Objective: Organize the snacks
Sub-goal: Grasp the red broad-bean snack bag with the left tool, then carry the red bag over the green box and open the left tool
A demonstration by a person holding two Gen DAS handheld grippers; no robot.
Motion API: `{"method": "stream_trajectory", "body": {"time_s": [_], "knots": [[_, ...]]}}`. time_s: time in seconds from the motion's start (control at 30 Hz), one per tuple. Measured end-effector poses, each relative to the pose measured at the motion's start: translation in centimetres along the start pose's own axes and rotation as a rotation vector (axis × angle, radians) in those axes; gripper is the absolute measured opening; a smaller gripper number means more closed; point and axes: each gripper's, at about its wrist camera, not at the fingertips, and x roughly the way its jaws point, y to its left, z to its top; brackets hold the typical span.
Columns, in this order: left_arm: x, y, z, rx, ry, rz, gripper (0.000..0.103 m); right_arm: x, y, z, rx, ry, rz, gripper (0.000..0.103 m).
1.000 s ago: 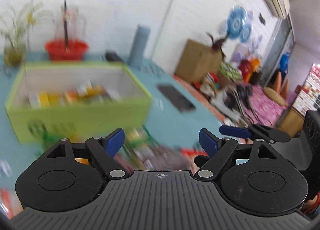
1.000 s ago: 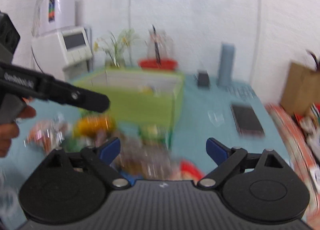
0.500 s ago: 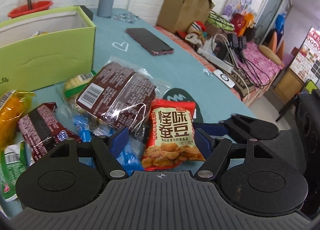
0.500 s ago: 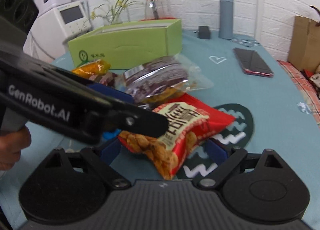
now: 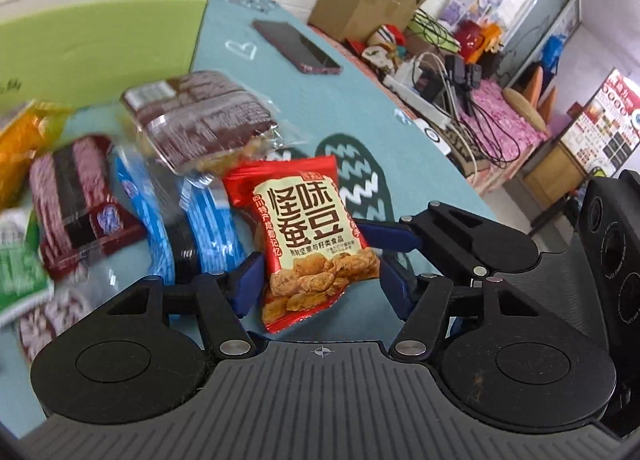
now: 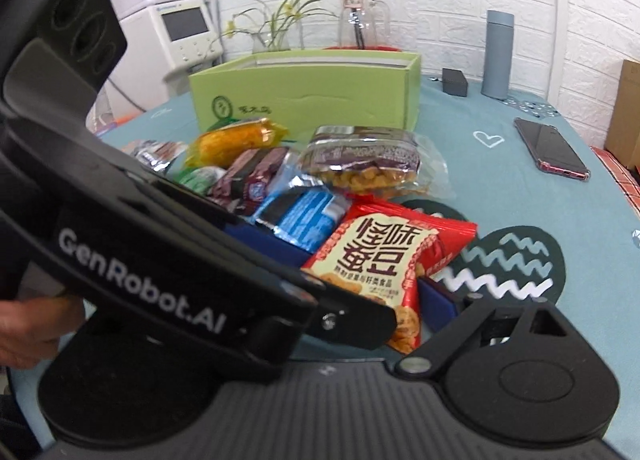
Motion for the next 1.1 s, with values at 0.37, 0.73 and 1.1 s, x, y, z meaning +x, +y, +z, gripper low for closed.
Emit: {"method": "stream_trajectory", "body": {"time_s": [0.37,0.73,1.1], "knots": [[-5.8,0.9,-6.5,-0.068,-0.030,0.028,0.050,-2.4,6.3,-2.1,-0.026,-0.010,0.067,0.094],[-7.9,0.7,-7.4,-0.094,-0.066,0.046,0.058,-4.0,7.3,-2.7,0.005,-0.004,0.044,0.093],[-6.2,0.9,-6.7,-0.067,-0.035,0.056,0.049,-2.6,6.8,-3.0,0.005,0.008,0.049,0.093]]}}
